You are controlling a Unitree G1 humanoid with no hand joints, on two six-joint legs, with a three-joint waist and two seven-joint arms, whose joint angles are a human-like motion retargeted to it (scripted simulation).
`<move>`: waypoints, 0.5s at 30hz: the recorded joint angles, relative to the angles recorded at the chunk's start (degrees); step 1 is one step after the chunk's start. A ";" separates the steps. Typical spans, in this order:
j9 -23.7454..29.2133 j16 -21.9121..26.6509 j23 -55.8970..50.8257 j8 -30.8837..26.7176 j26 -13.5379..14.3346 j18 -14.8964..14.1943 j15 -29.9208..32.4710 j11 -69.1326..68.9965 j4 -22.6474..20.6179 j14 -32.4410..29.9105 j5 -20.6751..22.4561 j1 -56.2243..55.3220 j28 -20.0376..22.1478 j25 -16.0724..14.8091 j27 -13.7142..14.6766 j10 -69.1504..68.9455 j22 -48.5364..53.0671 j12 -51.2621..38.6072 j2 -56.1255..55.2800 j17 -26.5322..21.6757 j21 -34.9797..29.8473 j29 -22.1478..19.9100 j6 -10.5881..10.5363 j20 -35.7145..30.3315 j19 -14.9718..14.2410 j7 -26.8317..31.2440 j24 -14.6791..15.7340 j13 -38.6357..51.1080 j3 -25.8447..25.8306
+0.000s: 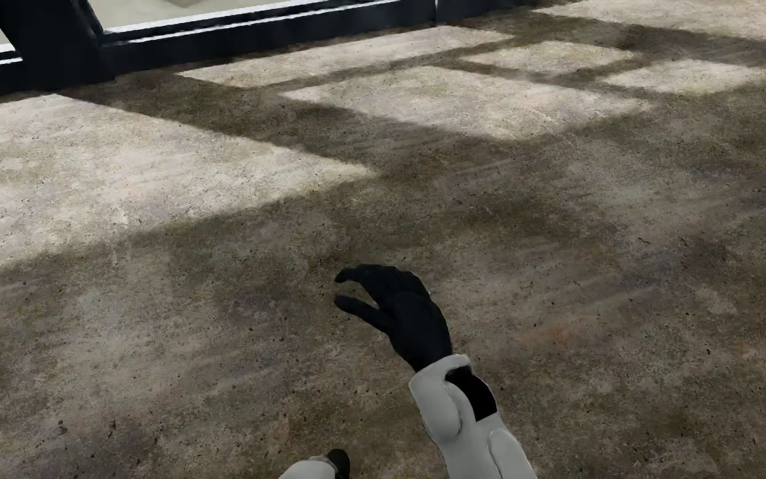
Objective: Approach the armchair
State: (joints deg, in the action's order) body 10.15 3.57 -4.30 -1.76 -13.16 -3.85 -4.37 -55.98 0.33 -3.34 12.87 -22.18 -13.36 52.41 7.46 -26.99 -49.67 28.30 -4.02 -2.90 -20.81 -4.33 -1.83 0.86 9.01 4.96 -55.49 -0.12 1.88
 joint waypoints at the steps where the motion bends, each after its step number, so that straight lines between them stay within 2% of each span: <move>1: 0.70 0.37 0.50 4.30 0.19 0.48 5.90 -11.30 1.51 4.74 -3.63 0.37 0.48 -5.39 -0.62 -5.09 -0.72 -0.47 -4.87 -0.01 0.76 -0.36 0.66 -3.40 -10.00 -3.14 -4.77 -2.73 0.06; 2: 1.15 1.00 2.75 10.68 0.48 0.65 6.50 -18.18 2.51 7.69 -12.34 1.94 -0.45 -6.27 -3.43 -6.86 -2.07 -2.65 -8.49 -0.27 2.50 -0.56 1.36 -7.26 -11.64 -5.77 -9.91 -5.21 -0.44; 3: 1.21 1.94 6.36 17.44 0.94 0.83 2.56 -20.55 2.57 9.00 -21.18 4.40 -1.41 -2.85 -8.82 -5.76 -3.36 -6.24 -10.41 -0.31 4.69 -0.06 2.17 -10.12 -7.74 -7.44 -13.93 -7.65 -1.60; 4: 1.07 2.66 11.32 22.42 1.05 0.94 0.70 -19.83 2.21 9.49 -26.65 7.45 -1.98 5.05 -14.92 -3.20 -3.83 -10.10 -12.33 -0.63 6.10 0.08 2.92 -10.92 -5.85 -8.78 -15.85 -9.56 -2.99; 5: 0.79 3.36 18.07 24.71 0.29 0.93 0.80 -16.42 2.05 9.78 -28.21 10.68 -0.84 13.15 -20.41 -0.24 -2.66 -13.49 -14.91 -0.52 7.05 -0.08 3.43 -9.51 -5.36 -10.17 -15.75 -10.93 -4.34; 6: 0.41 4.30 25.75 25.21 -0.04 0.84 1.37 -10.50 2.26 10.26 -27.61 13.73 1.61 16.55 -24.05 2.45 -0.03 -16.19 -17.51 0.39 9.15 -0.18 3.66 -6.68 -6.58 -11.99 -13.80 -11.74 -5.41; 7: -0.10 5.20 33.79 27.04 0.39 0.69 0.48 -2.23 2.43 11.03 -27.65 16.42 4.74 14.96 -26.72 4.57 3.34 -18.39 -18.72 1.14 13.22 0.63 3.73 -2.82 -6.03 -14.39 -9.62 -11.67 -6.14; 8: -0.68 6.89 41.47 32.92 1.34 0.44 -0.34 8.63 2.61 11.86 -28.72 19.30 8.34 9.69 -29.20 6.88 6.55 -20.27 -17.11 1.56 19.35 2.99 3.85 0.74 -5.76 -17.13 -4.85 -11.34 -6.51; 9: -1.30 8.45 48.62 43.34 2.05 0.09 0.10 21.12 2.40 12.55 -29.61 22.61 11.94 6.05 -33.34 9.58 8.93 -22.27 -13.10 0.60 24.22 6.98 4.08 4.07 -4.53 -20.29 0.62 -10.30 -6.48; 10: -1.88 9.89 53.89 55.79 1.96 -0.41 -0.97 32.29 1.91 13.33 -29.15 25.96 15.49 8.58 -35.05 12.02 10.70 -23.98 -8.65 -2.86 23.05 13.06 4.23 7.08 -4.39 -23.79 5.36 -10.18 -6.07; 11: -2.32 11.95 56.05 65.20 1.05 -1.07 -2.40 39.35 1.41 14.77 -28.05 28.97 17.80 16.05 -33.28 12.80 11.60 -25.81 -5.47 -6.87 17.02 18.30 4.24 9.53 -4.01 -27.58 9.09 -10.82 -5.61; 12: -2.62 13.73 55.96 70.17 -0.59 -1.86 -2.95 42.41 1.36 17.02 -27.12 31.27 19.46 23.45 -28.21 11.41 12.85 -26.44 -3.12 -11.03 11.26 19.83 4.06 12.57 -3.08 -31.64 12.14 -11.39 -5.37; 13: -2.76 14.83 54.73 69.05 -1.83 -2.56 -3.62 41.75 1.78 19.47 -26.45 33.10 21.63 26.87 -22.98 9.08 14.84 -25.88 -2.67 -13.99 9.05 18.13 3.60 16.24 0.82 -35.65 14.85 -11.60 -5.48; 14: -2.81 14.35 53.13 65.26 -2.34 -3.94 -3.85 40.33 2.68 20.08 -26.05 34.36 24.75 25.52 -19.74 4.99 16.62 -24.93 -2.20 -15.56 10.62 15.43 2.98 19.81 4.98 -38.71 17.72 -12.17 -5.71; 15: -2.71 13.63 52.48 61.44 -2.65 -3.76 -5.15 39.38 5.07 17.62 -24.87 33.91 27.44 21.70 -18.40 -2.14 17.85 -23.93 -1.45 -15.59 13.87 13.83 2.39 23.07 5.17 -40.83 20.77 -12.38 -5.79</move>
State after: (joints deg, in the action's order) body 7.45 17.20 48.18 59.68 -15.82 -7.61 -9.52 -16.61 5.40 14.28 -12.00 11.73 14.08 74.11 -10.93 -29.13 -31.82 4.37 -5.47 -18.49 -6.94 9.51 0.56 23.93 14.18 -35.87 -34.72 -12.50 -3.92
